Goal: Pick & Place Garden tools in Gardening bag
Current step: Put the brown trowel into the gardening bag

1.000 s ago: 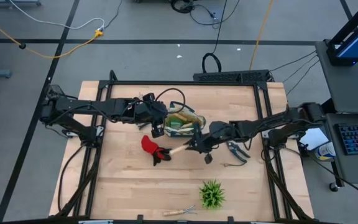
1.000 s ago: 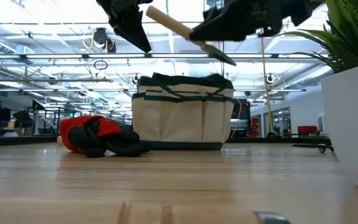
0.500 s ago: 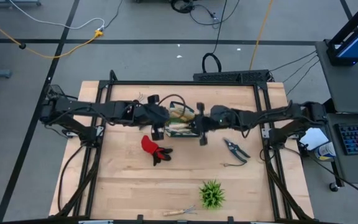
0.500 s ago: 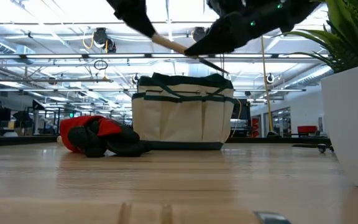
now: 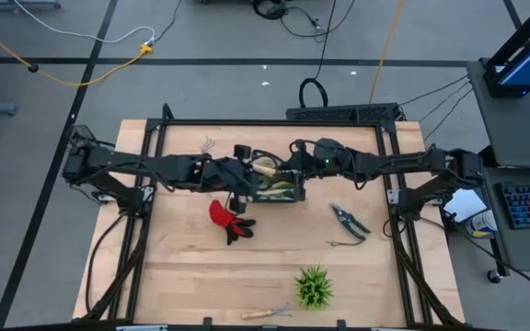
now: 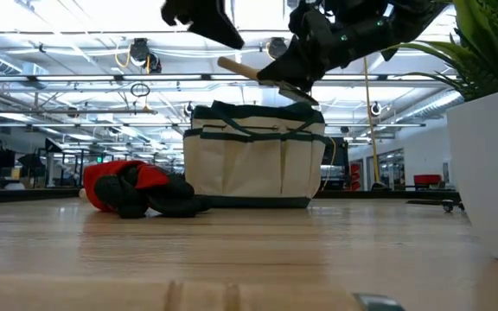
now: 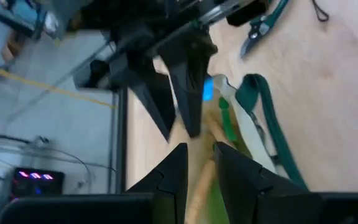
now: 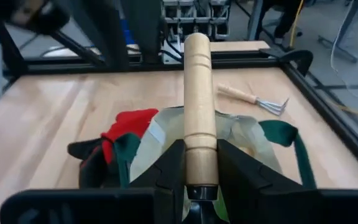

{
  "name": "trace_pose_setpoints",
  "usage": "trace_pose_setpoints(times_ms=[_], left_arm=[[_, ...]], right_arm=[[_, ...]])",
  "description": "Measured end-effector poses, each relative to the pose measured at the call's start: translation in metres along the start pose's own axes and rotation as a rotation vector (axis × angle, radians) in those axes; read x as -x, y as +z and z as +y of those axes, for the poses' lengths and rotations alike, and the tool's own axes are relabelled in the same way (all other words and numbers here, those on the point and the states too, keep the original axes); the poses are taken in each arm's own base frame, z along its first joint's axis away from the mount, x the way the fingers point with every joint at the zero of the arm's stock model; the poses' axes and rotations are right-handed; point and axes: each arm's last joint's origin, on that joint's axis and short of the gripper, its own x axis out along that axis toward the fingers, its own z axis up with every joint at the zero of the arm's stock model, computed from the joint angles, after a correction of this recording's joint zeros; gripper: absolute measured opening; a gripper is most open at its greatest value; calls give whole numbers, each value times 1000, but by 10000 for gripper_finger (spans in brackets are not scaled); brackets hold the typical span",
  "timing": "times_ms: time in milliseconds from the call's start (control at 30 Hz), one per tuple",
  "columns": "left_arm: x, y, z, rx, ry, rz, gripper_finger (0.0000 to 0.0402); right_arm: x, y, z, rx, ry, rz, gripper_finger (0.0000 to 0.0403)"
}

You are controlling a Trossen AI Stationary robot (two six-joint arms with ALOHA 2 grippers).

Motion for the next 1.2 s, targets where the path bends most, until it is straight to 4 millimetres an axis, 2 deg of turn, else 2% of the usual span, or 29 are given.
trace_pose_setpoints(times_ms=[133, 267, 367, 567, 667, 800, 967, 1200], left_arm=[[-20, -4, -8, -138, 26, 74, 86], [-23, -1, -10, -186, 139, 123, 86], [-23, -2, -9, -197, 140, 130, 97], [-23, -1, -9, -220, 131, 113, 167], [-29, -4, -9, -239, 122, 132, 204], [-37, -4, -9, -231, 130, 135, 228], [-47, -6, -12, -242, 108, 131, 215], [-56, -11, -11, -251, 126, 173, 159]], right_arm=[[0, 0, -1, -60, -4, -1, 77], [0, -1, -1, -92, -4, 9, 74], [1, -2, -4, -127, -13, 16, 67], [2, -4, -10, -176, -33, 38, 77], [2, -4, -9, -177, -30, 37, 75], [2, -4, -8, -196, 14, 39, 68], [2, -3, -7, -197, 24, 32, 77], [2, -3, -6, -193, 34, 34, 69]])
